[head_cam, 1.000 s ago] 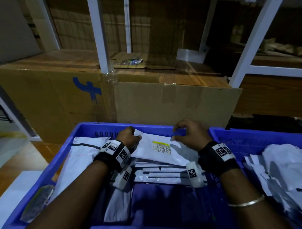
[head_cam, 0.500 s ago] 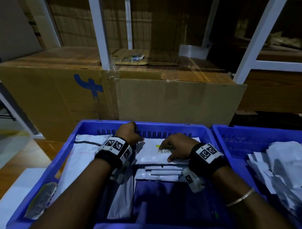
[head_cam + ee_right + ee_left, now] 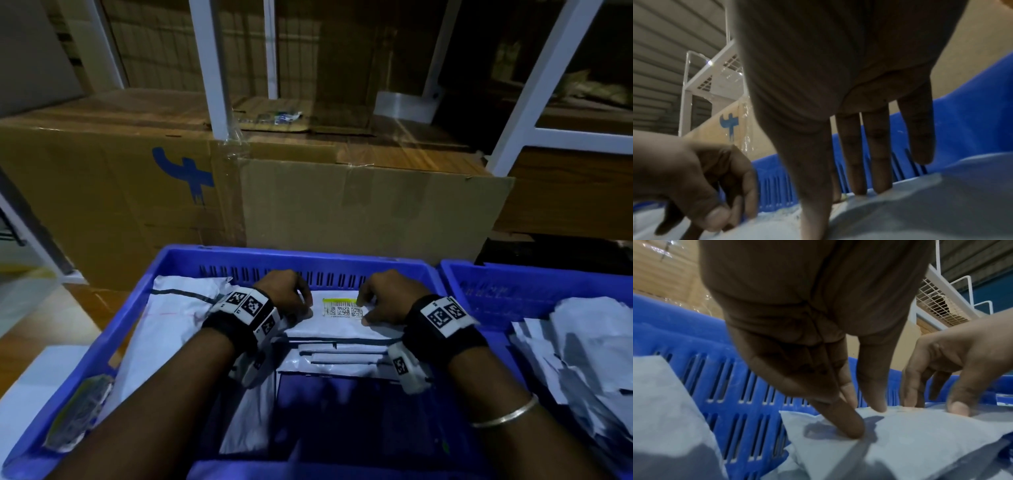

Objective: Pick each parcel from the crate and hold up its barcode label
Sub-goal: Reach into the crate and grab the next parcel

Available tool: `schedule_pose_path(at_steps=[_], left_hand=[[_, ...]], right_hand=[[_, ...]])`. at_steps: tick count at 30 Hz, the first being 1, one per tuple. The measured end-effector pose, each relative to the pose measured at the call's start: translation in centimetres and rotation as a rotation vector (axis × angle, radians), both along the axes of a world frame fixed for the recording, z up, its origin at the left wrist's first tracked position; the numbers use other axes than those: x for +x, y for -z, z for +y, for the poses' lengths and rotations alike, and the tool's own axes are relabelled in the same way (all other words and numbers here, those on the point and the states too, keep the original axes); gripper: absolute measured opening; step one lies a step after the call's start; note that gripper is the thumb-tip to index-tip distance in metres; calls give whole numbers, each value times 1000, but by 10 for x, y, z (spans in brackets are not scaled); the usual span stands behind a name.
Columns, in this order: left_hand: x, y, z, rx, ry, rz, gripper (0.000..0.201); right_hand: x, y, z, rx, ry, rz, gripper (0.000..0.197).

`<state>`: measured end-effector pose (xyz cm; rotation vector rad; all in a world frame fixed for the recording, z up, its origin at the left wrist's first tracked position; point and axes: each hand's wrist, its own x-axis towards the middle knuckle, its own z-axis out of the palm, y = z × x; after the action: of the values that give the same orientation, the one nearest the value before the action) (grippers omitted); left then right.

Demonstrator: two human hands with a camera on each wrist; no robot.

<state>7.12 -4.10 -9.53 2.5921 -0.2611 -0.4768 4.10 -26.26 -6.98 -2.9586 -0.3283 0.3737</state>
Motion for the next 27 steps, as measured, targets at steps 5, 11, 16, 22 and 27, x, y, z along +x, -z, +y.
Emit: schedule_pose_path(at_steps=[5,11,16,22,27], left_hand=[[1,2,0,11,16,4,25],[3,3,-1,-20,61,-2,15],[2,5,-1,-17,64,-24,14],[4,9,0,43,49,-85,19],[5,8,2,-8,41,-73,26]], right_hand=[[-1,1,5,1,32,-55,34],[-2,4,11,-20,33,3,42],[-4,3,11,-4,34,-8,43],[-4,4,14,-41,19,27,47],[-1,9,13,-34,28,14,47]])
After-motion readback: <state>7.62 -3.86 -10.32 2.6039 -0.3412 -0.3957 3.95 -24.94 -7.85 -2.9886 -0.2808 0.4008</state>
